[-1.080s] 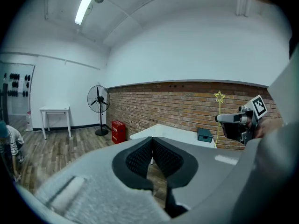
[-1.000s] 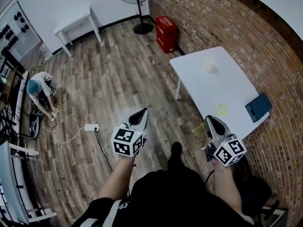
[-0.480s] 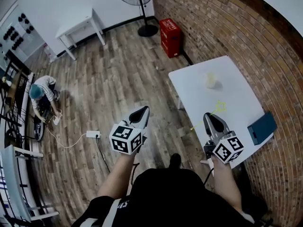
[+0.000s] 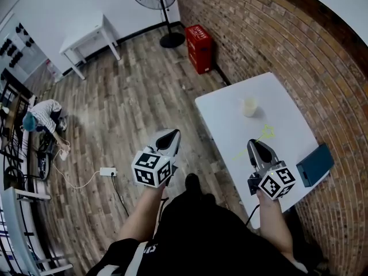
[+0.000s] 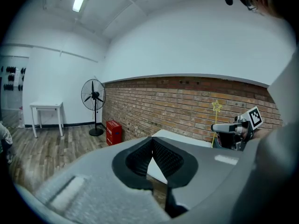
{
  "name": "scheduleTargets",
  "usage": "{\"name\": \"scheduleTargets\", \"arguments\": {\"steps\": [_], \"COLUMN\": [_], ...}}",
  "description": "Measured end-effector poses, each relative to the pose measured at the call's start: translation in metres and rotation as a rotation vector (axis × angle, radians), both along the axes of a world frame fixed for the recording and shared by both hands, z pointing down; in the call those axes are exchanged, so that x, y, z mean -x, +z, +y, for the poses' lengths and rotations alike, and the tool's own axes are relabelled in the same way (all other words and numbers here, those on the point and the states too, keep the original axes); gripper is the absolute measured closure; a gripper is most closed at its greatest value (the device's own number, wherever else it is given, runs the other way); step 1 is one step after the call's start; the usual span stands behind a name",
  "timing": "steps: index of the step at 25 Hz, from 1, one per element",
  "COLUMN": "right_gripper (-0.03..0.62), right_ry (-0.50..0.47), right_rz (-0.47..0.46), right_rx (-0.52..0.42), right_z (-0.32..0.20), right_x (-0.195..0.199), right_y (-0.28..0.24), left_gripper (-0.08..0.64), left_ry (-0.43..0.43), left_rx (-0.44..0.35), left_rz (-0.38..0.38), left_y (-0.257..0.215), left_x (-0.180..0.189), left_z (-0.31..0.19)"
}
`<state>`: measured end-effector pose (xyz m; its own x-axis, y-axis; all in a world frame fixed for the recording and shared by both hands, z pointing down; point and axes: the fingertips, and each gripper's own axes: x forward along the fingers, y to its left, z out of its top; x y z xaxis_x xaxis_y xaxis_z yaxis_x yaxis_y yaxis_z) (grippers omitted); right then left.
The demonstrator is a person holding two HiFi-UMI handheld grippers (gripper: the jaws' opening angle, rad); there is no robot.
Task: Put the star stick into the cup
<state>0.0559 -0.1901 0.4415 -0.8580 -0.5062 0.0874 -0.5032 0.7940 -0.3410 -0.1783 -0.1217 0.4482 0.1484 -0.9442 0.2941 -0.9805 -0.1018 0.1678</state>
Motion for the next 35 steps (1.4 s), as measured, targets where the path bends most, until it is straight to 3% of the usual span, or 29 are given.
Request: {"name": "scheduleTargets", "arguments": {"steps": [11, 23, 28, 35], "right_gripper": [0.577, 0.577, 0.577, 0.577], "right_ry": [0.124, 0.282, 0.386, 0.466], "right_rz": [0.033, 0.085, 0.088, 0.118], "right_rx": [0.002, -0.012, -0.054, -0.006], "right_z": [-0.094, -0.207, -0.240, -0.252], "right_x": [0.014, 0.060, 0.049, 0.014], "right_y": [0.007, -0.003, -0.013, 0.005], "left_gripper": [0.554, 0.554, 0.554, 0.554], "left_ry": [0.109, 0.297, 0.369, 0.447], "left_rx": [0.003, -0.005, -0.006, 0.028], "left_rz": [0.037, -0.016, -0.029, -0.003], "left_y": [0.018, 0.012, 0.017, 0.033], "left_x": [0.022, 0.068, 0.069, 0.036], "left_z": [-0.121, -0.270, -0.307, -0.332]}}
